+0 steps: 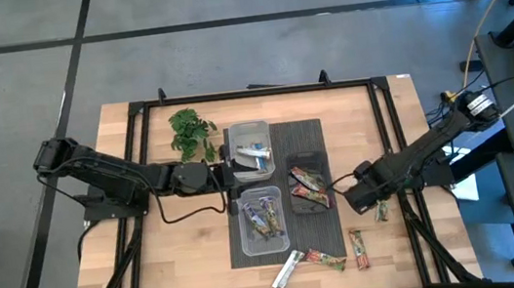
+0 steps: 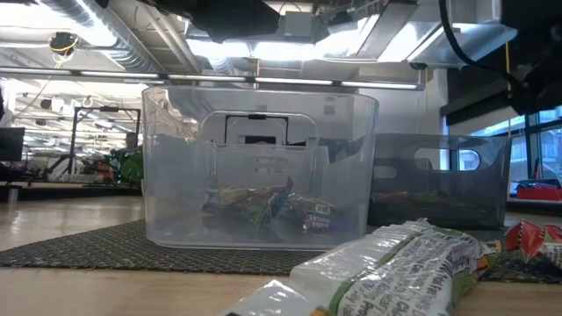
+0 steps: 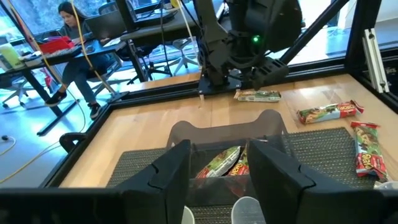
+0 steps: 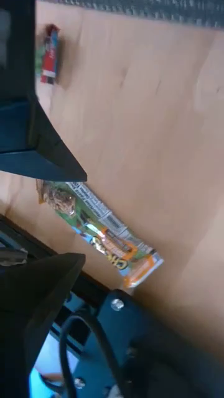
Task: Pick and place Granola Bars by type
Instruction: Put the yellow granola bar into the gray bin
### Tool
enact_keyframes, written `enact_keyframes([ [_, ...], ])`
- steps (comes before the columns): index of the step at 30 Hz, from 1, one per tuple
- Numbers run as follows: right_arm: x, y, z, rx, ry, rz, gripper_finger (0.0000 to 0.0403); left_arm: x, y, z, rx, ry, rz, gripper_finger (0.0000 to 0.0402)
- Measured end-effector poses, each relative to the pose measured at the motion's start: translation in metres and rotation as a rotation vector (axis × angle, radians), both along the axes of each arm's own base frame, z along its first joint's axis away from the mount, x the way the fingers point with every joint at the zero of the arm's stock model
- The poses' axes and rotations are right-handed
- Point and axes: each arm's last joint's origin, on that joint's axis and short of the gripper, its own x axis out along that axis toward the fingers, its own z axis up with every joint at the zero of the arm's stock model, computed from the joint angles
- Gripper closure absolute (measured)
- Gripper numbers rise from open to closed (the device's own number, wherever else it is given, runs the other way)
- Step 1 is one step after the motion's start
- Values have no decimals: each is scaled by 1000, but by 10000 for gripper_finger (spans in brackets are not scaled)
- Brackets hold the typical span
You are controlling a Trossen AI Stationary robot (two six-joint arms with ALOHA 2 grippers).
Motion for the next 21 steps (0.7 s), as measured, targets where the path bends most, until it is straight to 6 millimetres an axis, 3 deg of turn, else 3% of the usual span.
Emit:
enact_keyframes([
  [13,-8,28,-16,-97,70,-50,200,0,0,0,0,0,-1,249],
  [21,-8,29,-17,-125,69,-116,139,0,0,0,0,0,-1,249],
])
